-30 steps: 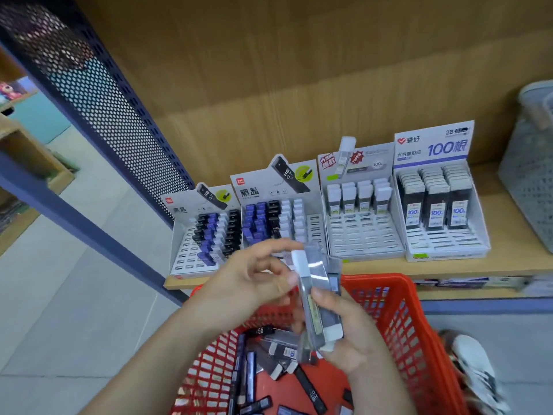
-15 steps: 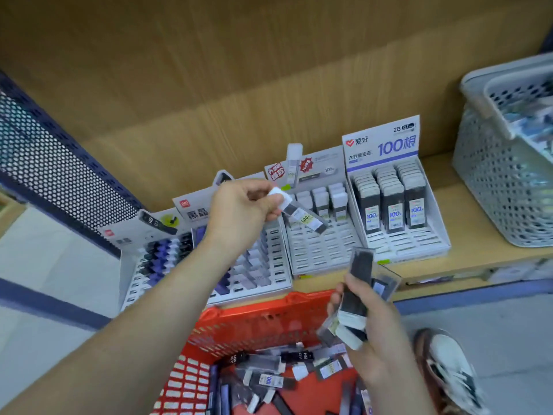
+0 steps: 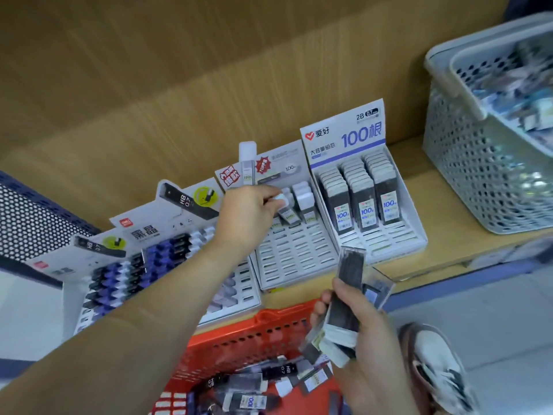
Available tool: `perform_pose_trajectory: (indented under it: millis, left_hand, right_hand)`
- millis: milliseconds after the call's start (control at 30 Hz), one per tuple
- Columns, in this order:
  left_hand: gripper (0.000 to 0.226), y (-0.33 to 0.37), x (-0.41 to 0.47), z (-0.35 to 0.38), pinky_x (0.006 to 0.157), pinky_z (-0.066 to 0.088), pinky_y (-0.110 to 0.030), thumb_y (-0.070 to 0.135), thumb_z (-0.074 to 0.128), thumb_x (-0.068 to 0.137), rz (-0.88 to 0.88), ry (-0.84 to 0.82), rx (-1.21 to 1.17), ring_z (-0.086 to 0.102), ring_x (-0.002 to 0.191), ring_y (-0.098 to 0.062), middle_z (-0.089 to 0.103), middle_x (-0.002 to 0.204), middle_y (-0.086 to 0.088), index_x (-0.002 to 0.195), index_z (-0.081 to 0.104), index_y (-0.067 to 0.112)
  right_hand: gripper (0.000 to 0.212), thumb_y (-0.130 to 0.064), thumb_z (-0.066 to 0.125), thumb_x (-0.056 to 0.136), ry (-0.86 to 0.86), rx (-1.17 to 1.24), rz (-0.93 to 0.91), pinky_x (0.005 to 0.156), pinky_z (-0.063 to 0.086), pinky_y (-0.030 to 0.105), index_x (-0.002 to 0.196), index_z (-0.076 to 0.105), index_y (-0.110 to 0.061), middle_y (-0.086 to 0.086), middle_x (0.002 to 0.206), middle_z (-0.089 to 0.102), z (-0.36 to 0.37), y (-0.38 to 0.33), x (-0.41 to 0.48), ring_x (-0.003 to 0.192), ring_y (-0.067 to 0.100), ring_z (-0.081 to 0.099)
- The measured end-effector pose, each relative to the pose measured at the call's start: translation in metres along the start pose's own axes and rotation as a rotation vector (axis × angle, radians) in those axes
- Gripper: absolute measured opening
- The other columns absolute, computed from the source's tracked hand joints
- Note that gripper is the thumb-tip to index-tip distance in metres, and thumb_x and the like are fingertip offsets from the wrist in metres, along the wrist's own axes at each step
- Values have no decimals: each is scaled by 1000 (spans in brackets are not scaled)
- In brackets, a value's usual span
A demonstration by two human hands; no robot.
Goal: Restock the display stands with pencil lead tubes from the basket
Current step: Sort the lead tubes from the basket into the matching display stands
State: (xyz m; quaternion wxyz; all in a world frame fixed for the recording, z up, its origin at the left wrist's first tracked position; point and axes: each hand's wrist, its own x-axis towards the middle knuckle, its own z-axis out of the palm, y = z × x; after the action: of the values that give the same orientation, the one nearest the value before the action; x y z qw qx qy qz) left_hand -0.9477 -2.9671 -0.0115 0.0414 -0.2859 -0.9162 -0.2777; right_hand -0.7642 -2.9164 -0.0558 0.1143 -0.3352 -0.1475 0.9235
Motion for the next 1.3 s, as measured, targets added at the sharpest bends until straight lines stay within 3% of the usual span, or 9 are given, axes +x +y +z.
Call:
perform_pose_trajectory:
  millis: [133,233,467,700,767,867,1000,1133,1300]
  left_hand:
    - [19,-4,-1,1,84,50,-32,21,65,90,82,-65,108,64,88,-22,72,89,-10,100,74,7]
    - [23,-9,-3,6,87,45,-27,18,62,92,135,-74,165,63,102,-26,71,107,-12,111,71,9]
    - [18,-11,8,23,79,41,-21,4,63,88,151,27,127,61,91,-25,67,100,-10,103,72,8]
    - [12,-6,6,20,77,50,-40,13,64,88,181,19,256,54,96,-30,60,96,-10,92,75,10]
    - [17,5,-8,12,74,48,-33,21,59,92,75,-84,173,57,87,-21,63,93,-9,92,74,13]
    - [26,29,-53,-4,61,43,-29,34,58,93,-229,-312,-311,49,59,-9,61,69,-4,86,73,14]
    - [34,40,-111,-24,62,45,-19,39,70,75,-325,-470,-675,49,64,-7,55,78,6,106,70,24]
    - [46,32,-142,-29,64,49,-19,10,84,68,-325,-364,-593,53,65,-5,58,83,12,101,71,40]
    - [17,29,-152,-36,53,51,-27,6,74,77,-522,-157,-885,61,61,-18,69,84,-10,91,66,10]
  right_hand:
    - [29,-19,71,66,16,-6,29,51,47,33,87,59,-3,11,65,58,-3,1,0,53,22,56]
    - [27,-18,71,66,9,9,33,53,47,34,86,60,-4,10,65,60,-5,1,-1,52,21,57]
    - [28,-19,70,67,-3,-26,5,42,49,31,88,62,-2,11,67,62,-4,2,-2,51,20,56]
    - [45,-26,78,66,5,-20,-31,51,51,33,100,61,-2,14,76,59,-3,6,-2,57,23,58]
    - [52,-28,85,65,0,-20,-45,53,51,34,103,60,-3,16,79,57,-4,7,-1,59,24,58]
    - [48,-30,80,69,-19,-91,-94,56,50,36,103,61,-2,18,79,58,0,10,0,59,23,59]
    - [47,-27,72,72,-54,-110,-108,83,57,49,111,68,-1,21,102,73,5,14,-5,90,34,72]
    - [48,-37,72,66,-78,-260,-127,67,59,42,100,70,-3,23,91,74,9,17,-12,80,34,73]
    - [43,-39,70,71,-169,-317,-117,66,57,39,97,72,-5,22,92,74,12,25,-19,80,33,71]
